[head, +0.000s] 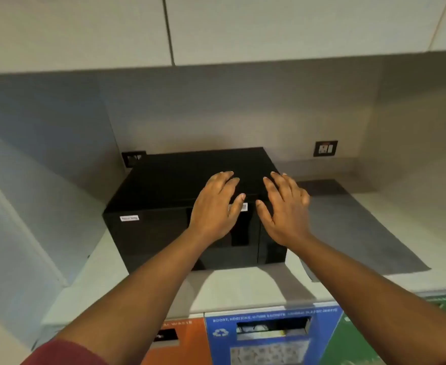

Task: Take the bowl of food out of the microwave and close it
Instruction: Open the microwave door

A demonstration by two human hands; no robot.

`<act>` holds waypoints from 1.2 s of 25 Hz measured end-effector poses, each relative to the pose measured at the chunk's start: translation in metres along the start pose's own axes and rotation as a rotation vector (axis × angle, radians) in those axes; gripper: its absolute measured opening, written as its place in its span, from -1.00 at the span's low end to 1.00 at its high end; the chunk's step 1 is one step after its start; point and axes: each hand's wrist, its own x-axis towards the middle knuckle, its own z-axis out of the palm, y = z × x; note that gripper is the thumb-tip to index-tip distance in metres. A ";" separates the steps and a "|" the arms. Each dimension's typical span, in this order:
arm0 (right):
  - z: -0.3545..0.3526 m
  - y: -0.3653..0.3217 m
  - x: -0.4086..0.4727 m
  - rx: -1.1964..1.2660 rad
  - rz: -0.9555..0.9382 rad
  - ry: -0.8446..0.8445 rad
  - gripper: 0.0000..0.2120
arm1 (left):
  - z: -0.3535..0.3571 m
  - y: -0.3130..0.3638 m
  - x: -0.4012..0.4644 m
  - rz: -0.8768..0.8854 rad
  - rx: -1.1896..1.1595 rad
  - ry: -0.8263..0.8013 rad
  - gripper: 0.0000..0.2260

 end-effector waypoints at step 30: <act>0.152 0.063 -0.130 0.446 0.379 -0.069 0.23 | 0.082 0.010 0.006 -0.140 0.284 -0.102 -0.60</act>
